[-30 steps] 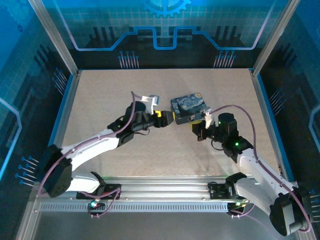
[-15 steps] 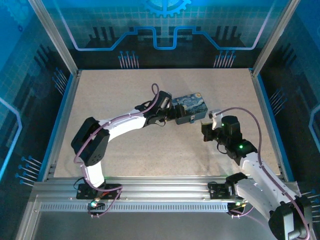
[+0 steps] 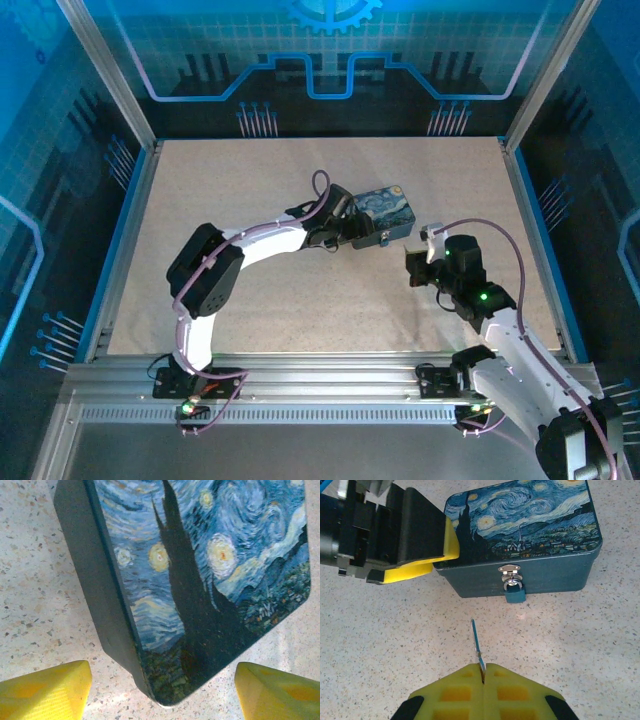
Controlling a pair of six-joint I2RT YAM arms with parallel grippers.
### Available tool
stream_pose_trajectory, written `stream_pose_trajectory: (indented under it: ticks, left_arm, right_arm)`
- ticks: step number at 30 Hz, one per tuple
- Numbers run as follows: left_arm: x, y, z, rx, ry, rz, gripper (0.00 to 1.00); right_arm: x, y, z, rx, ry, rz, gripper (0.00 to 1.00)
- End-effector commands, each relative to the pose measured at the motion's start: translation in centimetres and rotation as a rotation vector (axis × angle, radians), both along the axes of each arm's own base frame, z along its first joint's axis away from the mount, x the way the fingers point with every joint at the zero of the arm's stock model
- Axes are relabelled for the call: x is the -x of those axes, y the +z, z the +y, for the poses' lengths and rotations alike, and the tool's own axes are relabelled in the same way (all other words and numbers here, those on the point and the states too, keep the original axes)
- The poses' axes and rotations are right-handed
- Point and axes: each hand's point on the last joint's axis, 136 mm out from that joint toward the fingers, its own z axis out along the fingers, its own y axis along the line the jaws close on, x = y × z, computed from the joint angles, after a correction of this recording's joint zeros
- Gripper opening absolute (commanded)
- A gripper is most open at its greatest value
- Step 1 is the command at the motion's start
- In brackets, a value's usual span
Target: Unlock the padlock with the key
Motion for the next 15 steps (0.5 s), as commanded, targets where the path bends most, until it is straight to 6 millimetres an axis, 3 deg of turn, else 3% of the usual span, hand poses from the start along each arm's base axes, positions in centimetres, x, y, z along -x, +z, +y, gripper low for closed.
stream_pose_trajectory:
  ticks: [1, 15]
  left_arm:
    - [-0.5, -0.3, -0.1, -0.011, 0.017, 0.011, 0.77]
    - [-0.2, -2.9, 3.4, -0.059, 0.074, 0.065, 0.75]
  right_arm:
    - [0.3, -0.3, -0.2, -0.003, 0.001, 0.015, 0.00]
    - [0.1, -0.3, -0.2, 0.002, 0.005, 0.023, 0.00]
